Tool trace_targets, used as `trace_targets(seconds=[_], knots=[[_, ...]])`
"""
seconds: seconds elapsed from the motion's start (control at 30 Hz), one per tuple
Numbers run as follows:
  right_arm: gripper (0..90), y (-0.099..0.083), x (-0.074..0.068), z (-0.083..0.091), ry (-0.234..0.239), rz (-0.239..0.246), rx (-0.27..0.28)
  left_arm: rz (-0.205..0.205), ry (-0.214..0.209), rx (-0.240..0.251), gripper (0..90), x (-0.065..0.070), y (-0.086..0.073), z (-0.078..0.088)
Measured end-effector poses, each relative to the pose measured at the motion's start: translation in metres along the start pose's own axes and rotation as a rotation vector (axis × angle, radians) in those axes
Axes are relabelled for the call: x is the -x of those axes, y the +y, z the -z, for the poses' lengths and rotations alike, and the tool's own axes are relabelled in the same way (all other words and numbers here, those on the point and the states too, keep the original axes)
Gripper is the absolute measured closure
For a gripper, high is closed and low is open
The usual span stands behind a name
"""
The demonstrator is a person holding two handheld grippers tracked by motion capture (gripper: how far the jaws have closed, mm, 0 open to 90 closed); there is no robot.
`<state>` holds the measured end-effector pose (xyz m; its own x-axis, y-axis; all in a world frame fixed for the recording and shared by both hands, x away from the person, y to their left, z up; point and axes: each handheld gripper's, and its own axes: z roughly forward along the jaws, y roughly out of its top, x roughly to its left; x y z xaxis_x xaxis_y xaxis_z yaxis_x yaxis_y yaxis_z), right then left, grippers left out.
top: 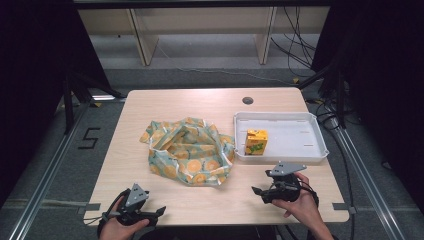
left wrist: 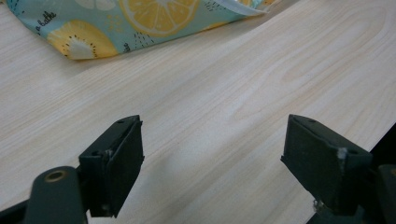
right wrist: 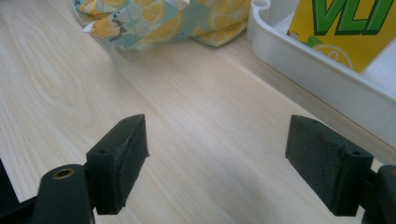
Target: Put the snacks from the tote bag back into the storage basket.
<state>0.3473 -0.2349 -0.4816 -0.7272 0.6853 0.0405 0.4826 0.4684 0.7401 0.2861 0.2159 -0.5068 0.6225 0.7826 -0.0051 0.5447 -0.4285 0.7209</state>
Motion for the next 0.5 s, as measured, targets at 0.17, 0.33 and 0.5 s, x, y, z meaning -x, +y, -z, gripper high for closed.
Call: trace_targets(seconds=[0.17, 0.33, 0.5], knots=[[20.6, -0.004, -0.004, 0.004, -0.004, 0.012, 0.005, 0.002, 0.000, 0.004, 19.6, 0.000, 0.000, 0.000], [19.8, -0.011, -0.007, 0.008, -0.006, 0.021, -0.004, 0.004, -0.004, 0.008, 19.6, 0.000, -0.001, -0.001], [19.4, -0.017, -0.009, 0.010, -0.024, 0.032, 0.002, -0.002, 0.003, 0.002, 19.6, -0.001, 0.000, 0.000]])
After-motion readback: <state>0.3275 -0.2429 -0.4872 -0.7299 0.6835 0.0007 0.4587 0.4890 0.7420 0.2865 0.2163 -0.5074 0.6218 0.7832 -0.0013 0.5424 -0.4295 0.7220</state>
